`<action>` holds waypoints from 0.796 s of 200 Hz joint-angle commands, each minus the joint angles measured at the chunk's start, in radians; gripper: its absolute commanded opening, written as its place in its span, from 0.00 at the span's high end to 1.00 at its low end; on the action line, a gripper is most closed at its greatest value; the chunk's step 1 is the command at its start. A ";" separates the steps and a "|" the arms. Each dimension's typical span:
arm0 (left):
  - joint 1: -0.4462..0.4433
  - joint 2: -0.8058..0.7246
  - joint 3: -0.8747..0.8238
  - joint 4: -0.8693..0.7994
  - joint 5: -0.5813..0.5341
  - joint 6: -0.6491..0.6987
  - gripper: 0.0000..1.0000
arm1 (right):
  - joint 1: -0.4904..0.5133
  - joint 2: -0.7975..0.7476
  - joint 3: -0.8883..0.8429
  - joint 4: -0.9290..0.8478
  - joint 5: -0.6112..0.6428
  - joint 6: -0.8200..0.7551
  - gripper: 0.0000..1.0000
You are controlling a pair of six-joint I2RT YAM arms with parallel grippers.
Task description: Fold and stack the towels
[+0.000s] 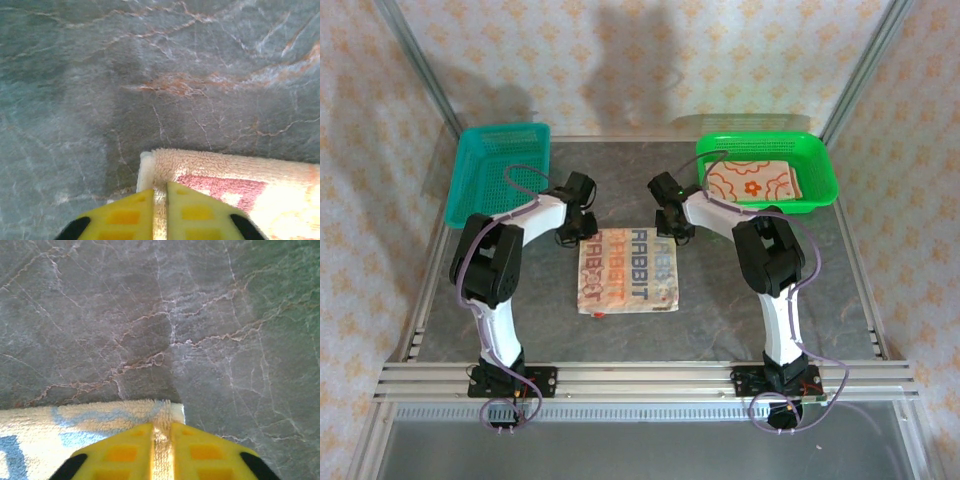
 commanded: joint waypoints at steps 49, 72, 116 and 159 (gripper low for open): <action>0.025 0.003 0.076 -0.043 -0.035 -0.020 0.64 | -0.021 -0.027 0.040 -0.043 0.084 0.125 0.69; 0.025 0.025 0.077 -0.031 -0.025 -0.031 0.63 | -0.025 -0.017 0.037 -0.026 0.077 0.160 0.68; 0.026 0.078 0.082 -0.028 -0.027 -0.025 0.64 | -0.034 0.021 0.048 -0.001 0.041 0.191 0.68; 0.025 0.087 0.062 -0.012 -0.021 -0.024 0.65 | -0.039 0.033 0.050 0.025 0.007 0.203 0.68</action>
